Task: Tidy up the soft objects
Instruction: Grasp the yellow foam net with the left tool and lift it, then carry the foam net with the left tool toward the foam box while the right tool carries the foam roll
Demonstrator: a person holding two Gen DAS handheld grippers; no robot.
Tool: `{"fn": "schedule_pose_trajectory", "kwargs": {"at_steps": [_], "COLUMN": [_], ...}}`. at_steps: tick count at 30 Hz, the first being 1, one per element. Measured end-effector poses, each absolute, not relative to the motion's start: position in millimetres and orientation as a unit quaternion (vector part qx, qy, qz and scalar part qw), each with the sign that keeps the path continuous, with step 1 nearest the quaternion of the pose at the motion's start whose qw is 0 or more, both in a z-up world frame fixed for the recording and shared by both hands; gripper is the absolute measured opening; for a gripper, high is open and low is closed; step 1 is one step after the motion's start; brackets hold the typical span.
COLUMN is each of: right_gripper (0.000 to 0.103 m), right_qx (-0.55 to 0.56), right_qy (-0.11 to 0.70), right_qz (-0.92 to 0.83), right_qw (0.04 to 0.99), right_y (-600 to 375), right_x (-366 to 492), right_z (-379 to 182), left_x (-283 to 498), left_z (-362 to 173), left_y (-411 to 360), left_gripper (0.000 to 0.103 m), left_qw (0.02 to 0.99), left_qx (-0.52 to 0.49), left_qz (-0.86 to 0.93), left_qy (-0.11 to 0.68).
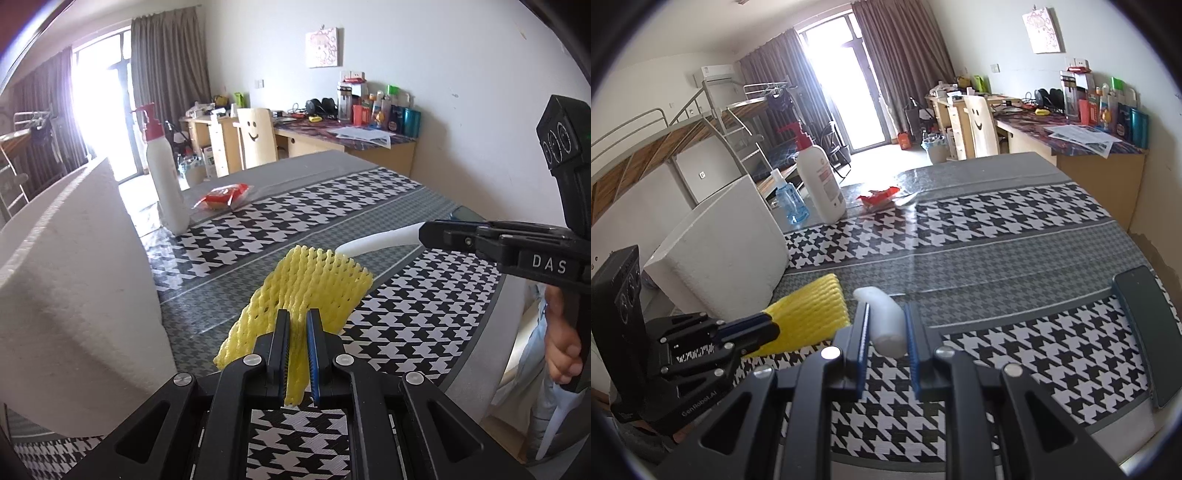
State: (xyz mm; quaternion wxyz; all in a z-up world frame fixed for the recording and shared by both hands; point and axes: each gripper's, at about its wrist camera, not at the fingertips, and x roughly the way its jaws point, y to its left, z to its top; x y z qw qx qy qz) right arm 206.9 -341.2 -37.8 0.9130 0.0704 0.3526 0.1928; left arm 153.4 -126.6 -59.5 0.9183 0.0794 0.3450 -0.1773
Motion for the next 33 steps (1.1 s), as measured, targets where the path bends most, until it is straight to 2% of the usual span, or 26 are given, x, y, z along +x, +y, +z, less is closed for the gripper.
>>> {"fn": "schedule_pose_trajectory", "kwargs": {"at_steps": [33], "right_gripper": [0.022], "right_qx": [0.038], "right_qy": [0.284], "right_qz": [0.169], "right_qw": [0.943], "right_y": [-306], "right_x": [198], "right_z": [-5], "left_x": [138], "left_z": [4], "left_y": [-94], "left_gripper": [0.010], "left_qw": [0.948], "left_qx": [0.059], "left_qz": [-0.164], "left_qy": [0.265]}}
